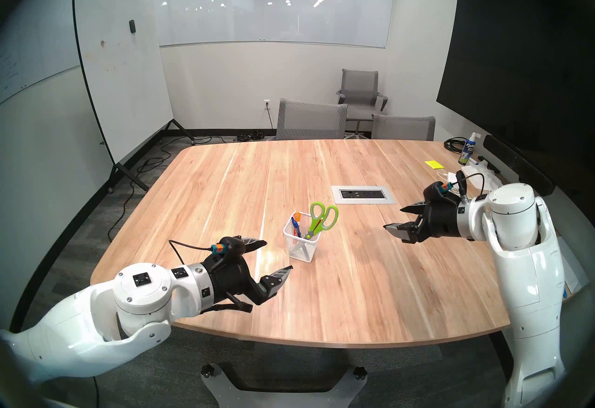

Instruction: Place the pen, the marker, and the scissors into the pen holder

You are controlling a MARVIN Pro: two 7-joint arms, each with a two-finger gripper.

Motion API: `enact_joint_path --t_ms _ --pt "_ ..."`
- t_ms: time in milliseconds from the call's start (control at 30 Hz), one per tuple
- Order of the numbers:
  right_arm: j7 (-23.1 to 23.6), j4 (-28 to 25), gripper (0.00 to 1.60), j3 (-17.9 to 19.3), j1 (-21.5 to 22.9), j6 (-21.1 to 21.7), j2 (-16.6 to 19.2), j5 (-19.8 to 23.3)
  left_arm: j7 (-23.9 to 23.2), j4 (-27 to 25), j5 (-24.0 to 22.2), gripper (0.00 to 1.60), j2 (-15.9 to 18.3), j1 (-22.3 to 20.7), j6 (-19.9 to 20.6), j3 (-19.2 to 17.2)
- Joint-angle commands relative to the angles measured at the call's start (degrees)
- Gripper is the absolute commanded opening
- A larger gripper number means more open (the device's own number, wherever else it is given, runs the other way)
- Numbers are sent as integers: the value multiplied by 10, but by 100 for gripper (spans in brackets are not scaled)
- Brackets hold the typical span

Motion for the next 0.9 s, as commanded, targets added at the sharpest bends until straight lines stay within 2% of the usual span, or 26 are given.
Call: enact_joint_path --t_ms 0,33,200,233,267,433,467,500,533,633,867 --pt "68 5 160 -5 -27 -21 72 53 -1 -9 -1 160 -2 -1 -3 -2" --pt "58 1 160 0 -34 -25 64 56 -1 -9 -1 160 -1 -1 -4 -2" --pt "84 9 160 -9 -61 -41 109 91 -1 -9 -1 160 -1 -1 -4 -2" --pt "74 6 160 -3 -71 -45 102 95 -1 -9 -1 160 -1 -1 -4 -2" --pt "88 10 160 -7 -75 -49 119 104 -1 -9 -1 160 -1 -1 -4 -2" --pt "98 18 160 -5 -99 -56 138 141 0 -9 -1 160 -1 -1 -4 -2" --pt "109 19 160 -2 -100 -57 132 134 0 -9 -1 160 -1 -1 -4 -3" --pt "99 18 160 -1 -107 -56 131 146 0 -9 -1 160 -1 -1 -4 -3" --pt "104 16 160 8 -109 -55 114 140 0 -9 -1 160 -1 0 -4 -3" --pt "81 9 160 20 -125 -60 84 155 0 -9 -1 160 -1 -1 -4 -3" --pt "74 12 160 -4 -114 -33 65 181 0 -9 -1 160 -1 -1 -4 -3"
